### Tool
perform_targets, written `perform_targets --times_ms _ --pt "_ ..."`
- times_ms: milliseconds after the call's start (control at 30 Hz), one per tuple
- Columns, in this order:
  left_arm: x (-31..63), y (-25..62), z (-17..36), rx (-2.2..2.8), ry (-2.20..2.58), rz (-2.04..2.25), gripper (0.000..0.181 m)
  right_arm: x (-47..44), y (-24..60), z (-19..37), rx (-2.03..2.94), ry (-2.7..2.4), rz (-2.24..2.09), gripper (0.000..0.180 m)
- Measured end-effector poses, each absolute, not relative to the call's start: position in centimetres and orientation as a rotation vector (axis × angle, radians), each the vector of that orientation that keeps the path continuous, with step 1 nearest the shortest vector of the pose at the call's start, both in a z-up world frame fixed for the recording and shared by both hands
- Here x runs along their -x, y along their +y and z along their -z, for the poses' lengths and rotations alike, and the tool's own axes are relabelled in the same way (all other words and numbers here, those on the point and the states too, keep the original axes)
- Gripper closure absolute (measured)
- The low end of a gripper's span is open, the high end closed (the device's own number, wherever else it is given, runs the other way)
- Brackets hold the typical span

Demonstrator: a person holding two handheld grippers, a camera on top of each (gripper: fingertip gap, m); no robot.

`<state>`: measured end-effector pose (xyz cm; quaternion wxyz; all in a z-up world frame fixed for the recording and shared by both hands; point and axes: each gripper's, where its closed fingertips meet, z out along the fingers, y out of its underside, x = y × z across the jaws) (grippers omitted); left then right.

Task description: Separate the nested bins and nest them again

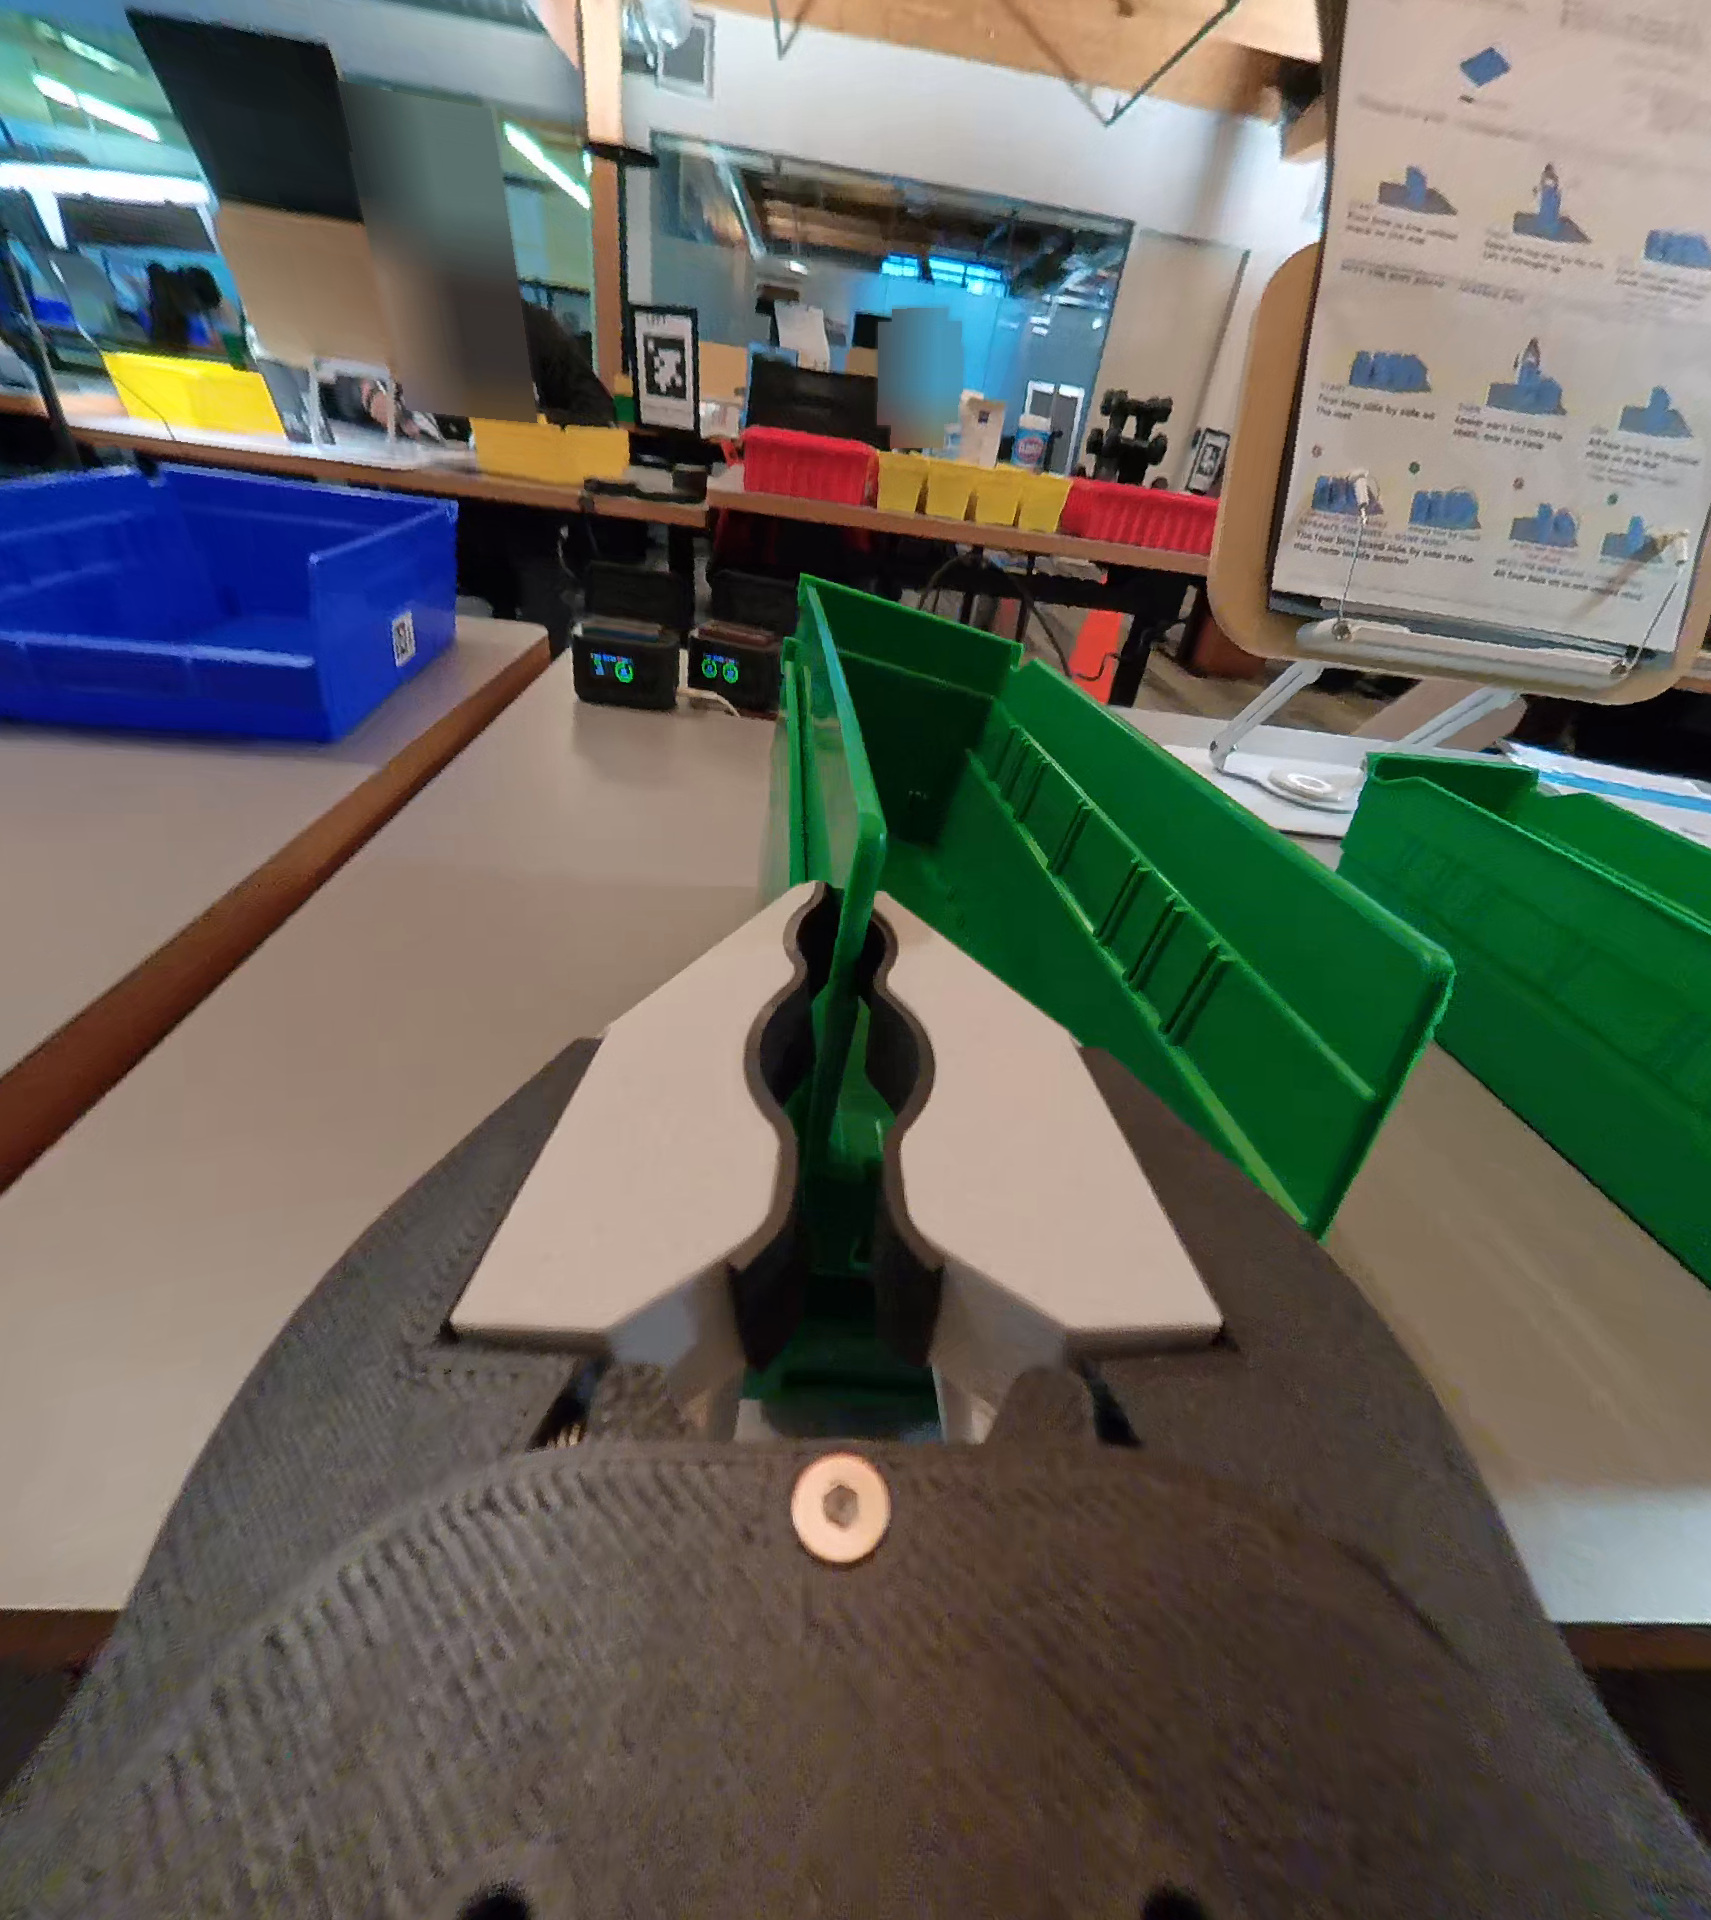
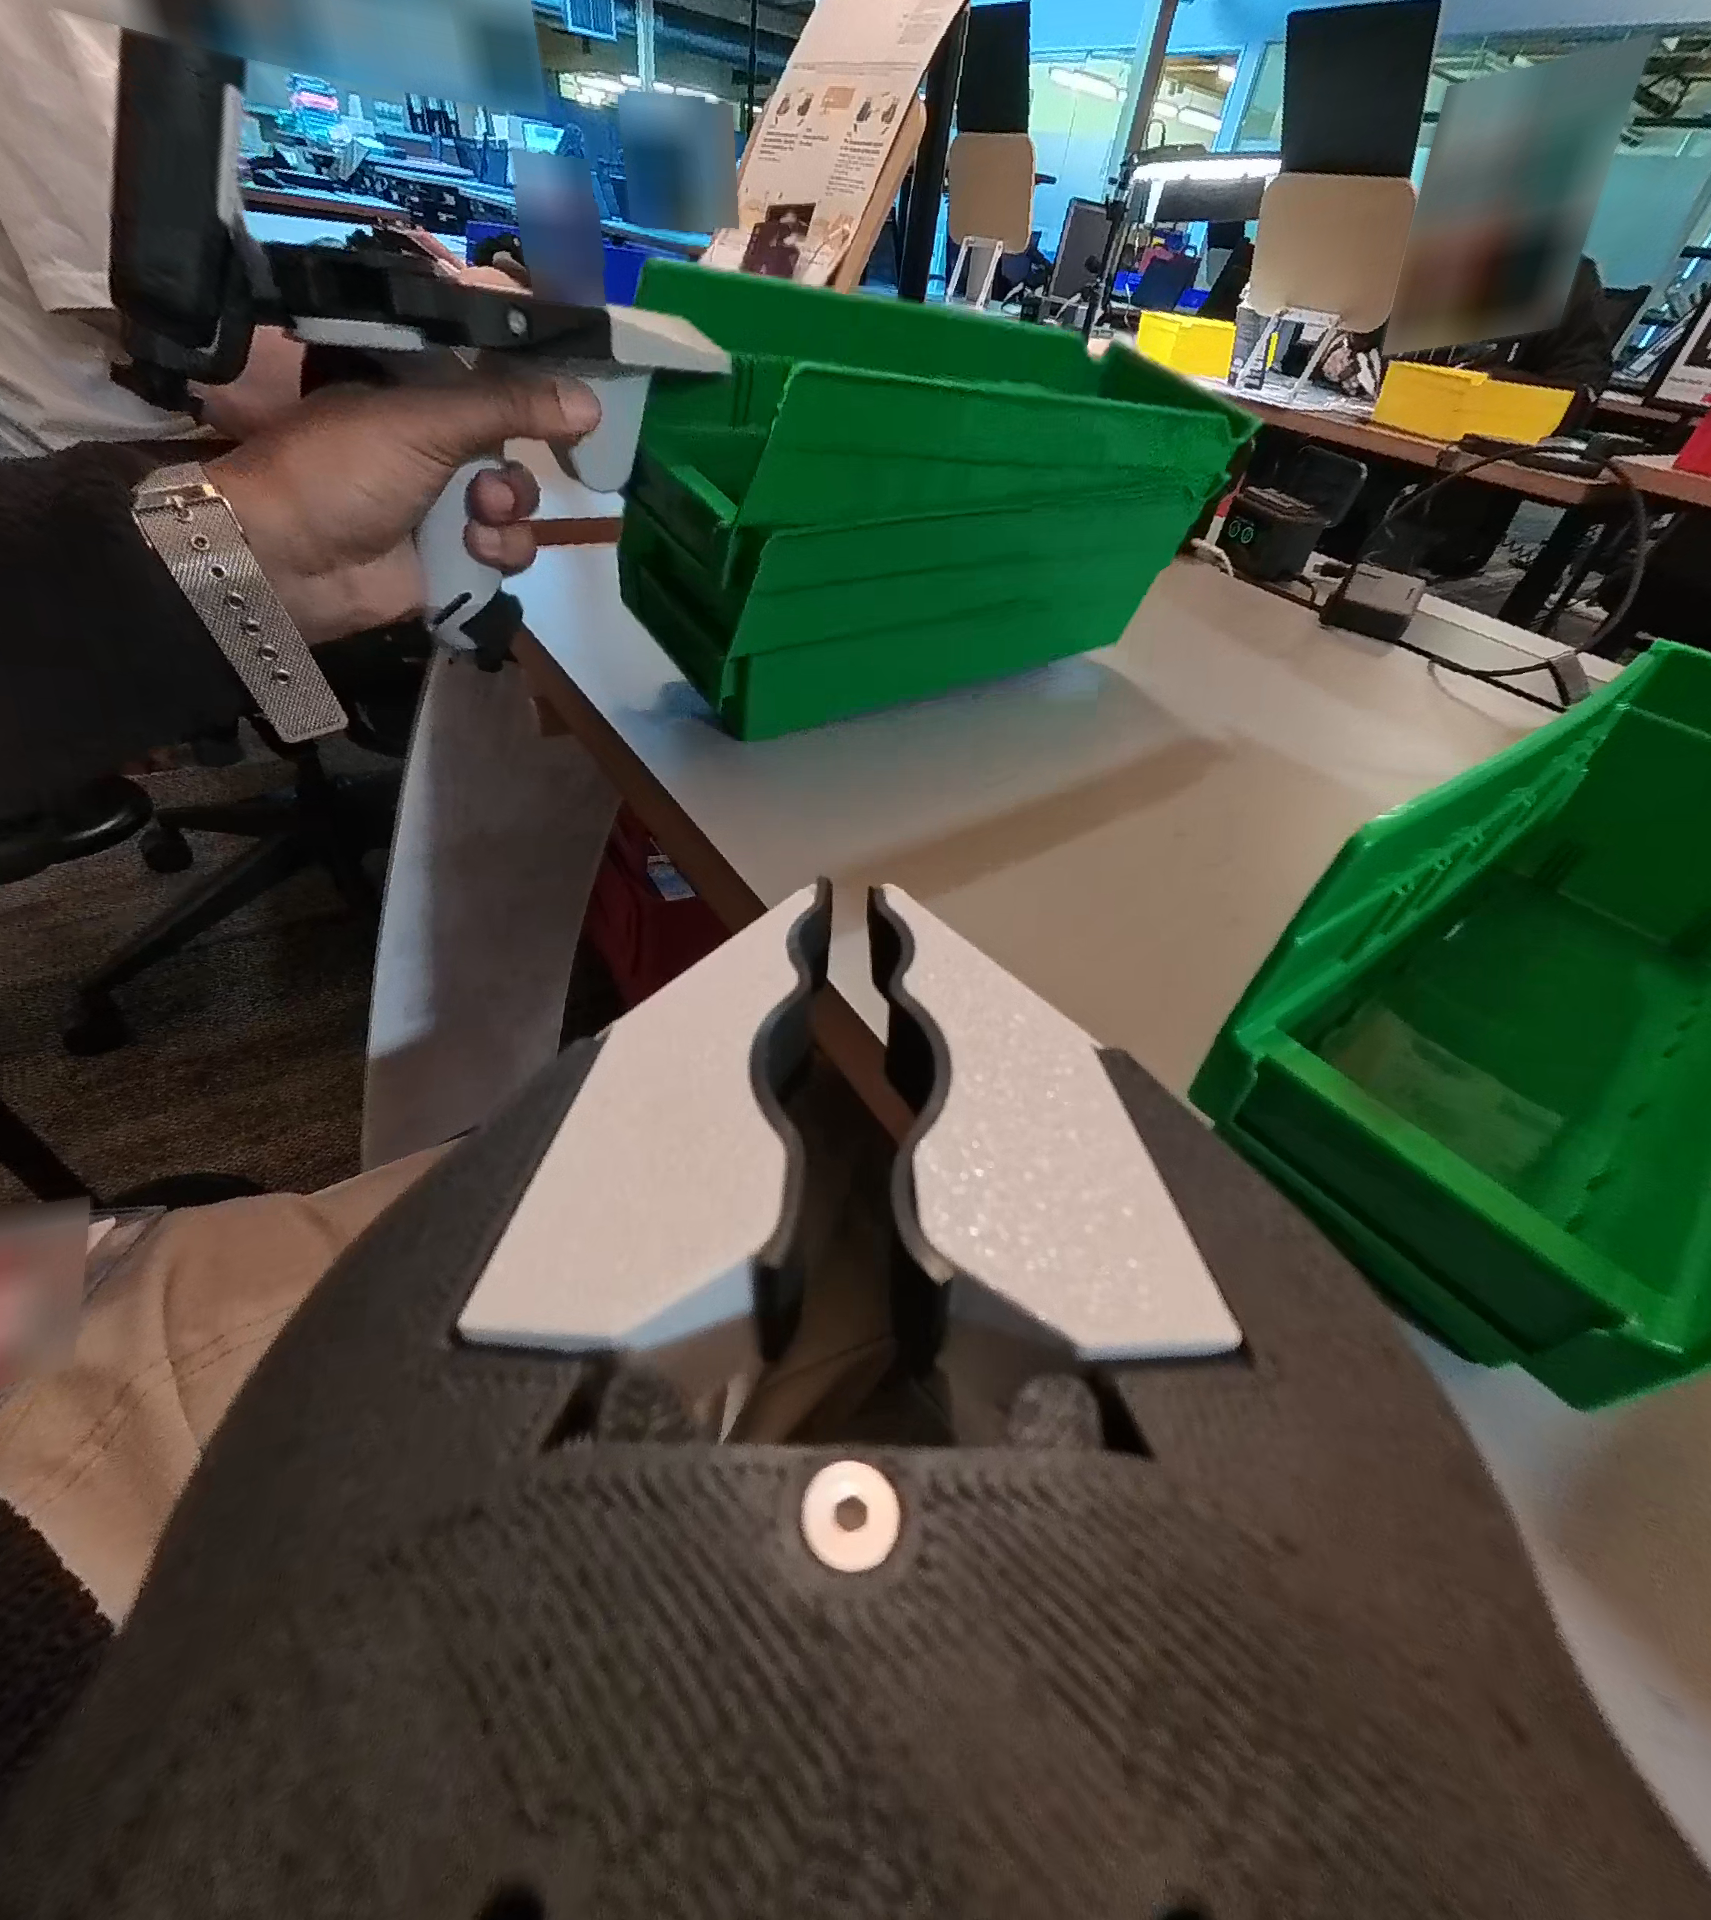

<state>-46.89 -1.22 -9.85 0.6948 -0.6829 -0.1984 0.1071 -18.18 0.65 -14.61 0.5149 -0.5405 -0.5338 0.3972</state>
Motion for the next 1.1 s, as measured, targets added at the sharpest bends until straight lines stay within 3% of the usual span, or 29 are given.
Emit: perform_targets --times_ms 533,1100 --pt "47.0 -2.2 7.8 1.407 -0.467 -0.189 0.181 18.2 0.6 14.6 1.297 -1.285 -0.955 0.174" --pt "47.4 -1.6 10.5 1.385 -0.484 -0.189 0.181 18.3 0.6 14.6 1.293 -1.284 -0.945 0.175"
